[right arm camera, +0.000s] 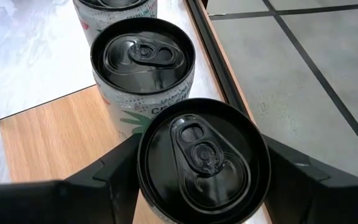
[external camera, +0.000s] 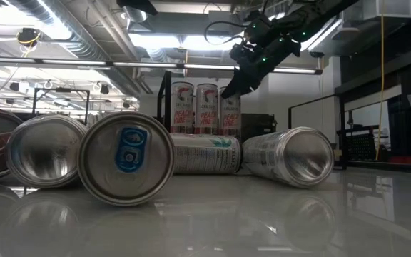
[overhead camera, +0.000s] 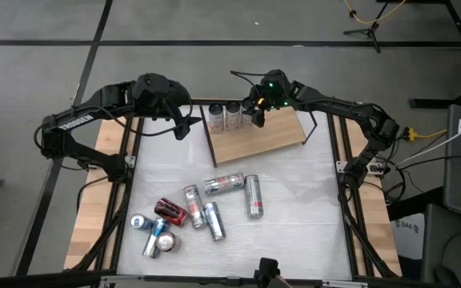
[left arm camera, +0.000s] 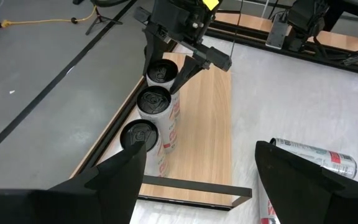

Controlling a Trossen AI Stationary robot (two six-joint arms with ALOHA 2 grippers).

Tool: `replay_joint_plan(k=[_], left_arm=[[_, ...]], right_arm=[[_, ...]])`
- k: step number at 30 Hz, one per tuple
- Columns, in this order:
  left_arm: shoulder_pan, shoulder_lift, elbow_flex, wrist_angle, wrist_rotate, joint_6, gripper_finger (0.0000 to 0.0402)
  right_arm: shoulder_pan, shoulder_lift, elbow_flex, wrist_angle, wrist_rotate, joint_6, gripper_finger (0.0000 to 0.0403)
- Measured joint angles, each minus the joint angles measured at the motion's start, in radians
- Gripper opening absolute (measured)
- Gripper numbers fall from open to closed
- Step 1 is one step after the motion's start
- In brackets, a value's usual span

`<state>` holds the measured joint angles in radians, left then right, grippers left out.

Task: Place canned beverage on shelf
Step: Put the white pink soda can on the shelf aligned with the other white pink soda cans, then put the white pink soda can on the shelf aligned with the other white pink soda can

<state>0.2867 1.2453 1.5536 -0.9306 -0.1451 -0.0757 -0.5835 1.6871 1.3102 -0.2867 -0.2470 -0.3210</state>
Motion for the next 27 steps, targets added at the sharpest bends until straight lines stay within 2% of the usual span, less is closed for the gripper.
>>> replay_joint_plan(k=[7, 21, 27], left_arm=[[0.000, 0.000, 0.000, 0.000, 0.000, 0.000, 0.0295], [0.000, 0.000, 0.000, 0.000, 0.000, 0.000, 0.0295], [0.000, 0.000, 0.000, -0.002, 0.001, -0.015, 0.0295]], right_arm=[[0.000, 0.000, 0.000, -0.001, 0.019, 0.002, 0.0272], [0.001, 0.000, -0.001, -0.001, 0.028, 0.001, 0.0354], [0.001, 0.000, 0.051, -0.027, 0.048, 0.000, 0.0358]])
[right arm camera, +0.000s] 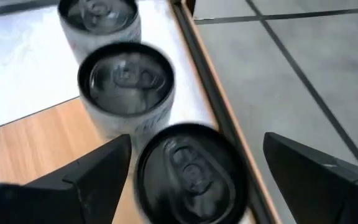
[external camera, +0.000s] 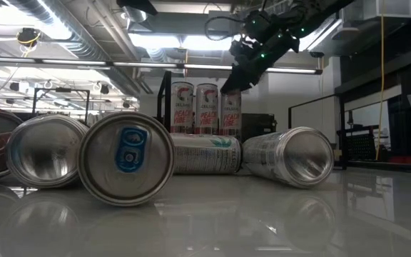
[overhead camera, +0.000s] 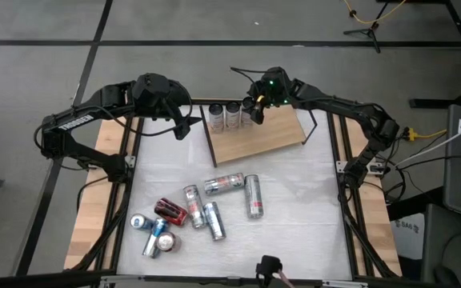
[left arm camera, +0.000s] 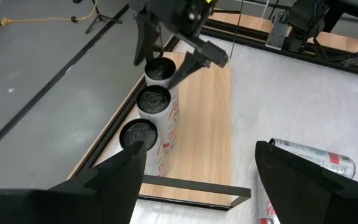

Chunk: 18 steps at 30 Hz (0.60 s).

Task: Place canned beverage on shelf
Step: Put the white pink soda can on the shelf aligned with the other white pink soda can

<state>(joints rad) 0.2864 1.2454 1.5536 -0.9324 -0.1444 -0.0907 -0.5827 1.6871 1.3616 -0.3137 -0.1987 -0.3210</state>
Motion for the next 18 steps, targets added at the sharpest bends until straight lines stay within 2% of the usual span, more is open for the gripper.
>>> replay_joint_plan(k=[6, 12, 18], left_arm=[[0.000, 0.000, 0.000, -0.036, 0.030, -0.115, 0.0295], [-0.007, 0.000, 0.000, -0.156, 0.060, -0.227, 0.0295], [-0.051, 0.000, 0.000, -0.210, 0.056, -0.249, 0.0295]], right_arm=[[0.000, 0.000, 0.124, -0.199, 0.074, -0.015, 0.0356], [0.000, 0.000, 0.246, -0.407, 0.076, -0.028, 0.0356], [0.000, -0.001, 0.316, -0.463, 0.075, -0.028, 0.0356]])
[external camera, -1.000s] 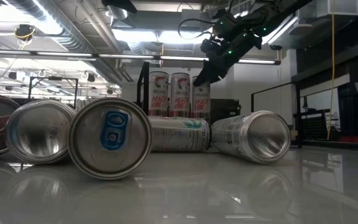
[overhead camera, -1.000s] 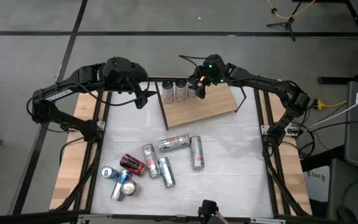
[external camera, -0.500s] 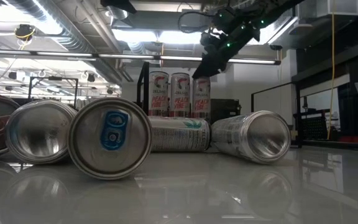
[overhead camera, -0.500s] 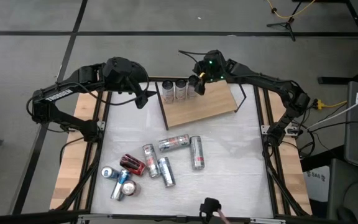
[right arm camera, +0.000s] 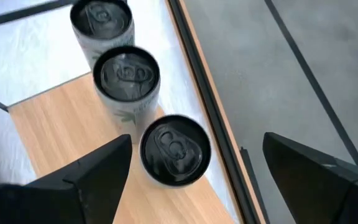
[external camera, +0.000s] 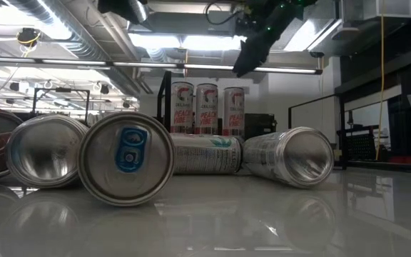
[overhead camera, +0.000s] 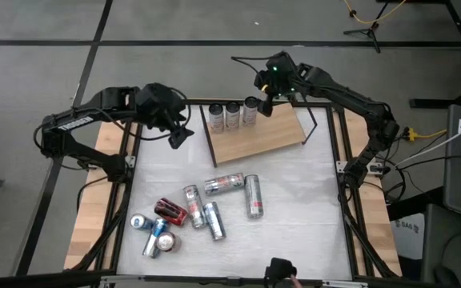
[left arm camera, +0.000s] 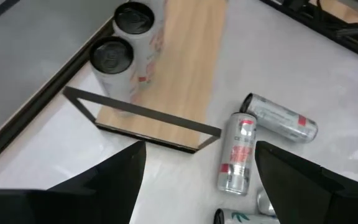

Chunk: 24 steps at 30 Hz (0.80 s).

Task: Place canned beverage on shelf
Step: Put the white pink soda can on the shelf aligned with the other white pink soda can

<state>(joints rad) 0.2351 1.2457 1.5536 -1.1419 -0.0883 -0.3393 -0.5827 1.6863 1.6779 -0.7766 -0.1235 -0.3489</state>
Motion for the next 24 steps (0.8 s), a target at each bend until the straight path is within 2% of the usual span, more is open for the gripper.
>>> replay_joint_plan(k=[7, 11, 14, 24], left_arm=[[-0.054, 0.000, 0.000, 0.001, -0.004, 0.000, 0.0295], [-0.087, 0.000, 0.000, 0.002, -0.003, -0.001, 0.0295], [-0.109, 0.000, 0.000, 0.010, -0.003, -0.001, 0.0295], [-0.159, 0.000, 0.000, 0.038, -0.004, 0.009, 0.0295]], right_arm=[[0.010, -0.001, 0.062, -0.027, -0.119, 0.004, 0.0356], [0.049, -0.028, 0.078, -0.046, -0.130, 0.005, 0.0356], [0.103, -0.056, 0.079, -0.073, -0.130, 0.032, 0.0356], [0.343, -0.080, 0.070, -0.265, -0.121, 0.291, 0.0356]])
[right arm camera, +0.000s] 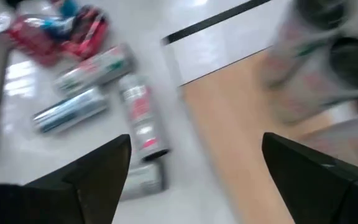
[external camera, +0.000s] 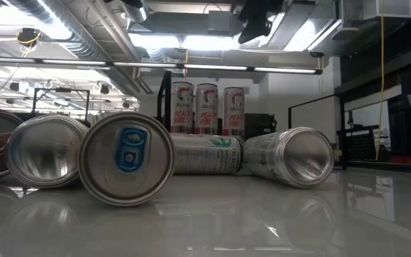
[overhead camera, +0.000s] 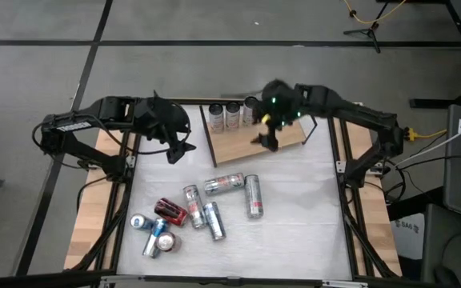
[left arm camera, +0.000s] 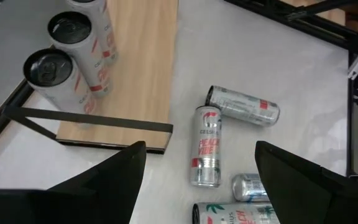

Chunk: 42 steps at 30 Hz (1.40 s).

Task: Place canned beverage on shelf
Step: Put the white pink soda can on the shelf aligned with the other white pink soda can

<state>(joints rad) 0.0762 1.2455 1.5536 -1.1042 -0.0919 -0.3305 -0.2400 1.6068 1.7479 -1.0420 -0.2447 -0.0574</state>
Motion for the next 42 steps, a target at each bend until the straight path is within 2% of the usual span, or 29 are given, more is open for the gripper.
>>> replay_joint_plan(k=[7, 14, 21, 26, 32, 36, 40, 42], left_arm=[[-0.025, 0.000, 0.000, -0.001, 0.000, 0.000, 0.0295], [-0.050, 0.000, 0.000, -0.001, 0.000, 0.001, 0.0295], [-0.074, 0.000, 0.000, -0.003, 0.000, 0.001, 0.0295], [-0.085, 0.000, 0.000, -0.006, 0.000, 0.001, 0.0295], [-0.102, 0.000, 0.000, -0.009, 0.000, 0.001, 0.0295], [-0.111, 0.000, 0.000, -0.010, -0.001, 0.001, 0.0295], [-0.120, 0.000, 0.000, -0.008, -0.003, 0.001, 0.0295], [-0.125, 0.000, 0.000, -0.009, -0.003, 0.001, 0.0295]], right_arm=[[0.175, -0.001, -0.033, -0.059, 0.014, 0.173, 0.0356], [0.304, 0.008, -0.041, -0.070, 0.110, 0.331, 0.0356], [0.399, 0.052, -0.041, -0.092, 0.265, 0.598, 0.0356], [0.469, 0.079, -0.041, -0.115, 0.320, 0.737, 0.0356], [0.517, 0.101, -0.041, -0.169, 0.468, 0.989, 0.0356], [0.517, 0.132, -0.055, -0.196, 0.512, 1.127, 0.0356], [0.512, 0.141, -0.158, -0.112, 0.530, 1.253, 0.0356], [0.506, 0.140, -0.226, -0.013, 0.527, 1.288, 0.0356]])
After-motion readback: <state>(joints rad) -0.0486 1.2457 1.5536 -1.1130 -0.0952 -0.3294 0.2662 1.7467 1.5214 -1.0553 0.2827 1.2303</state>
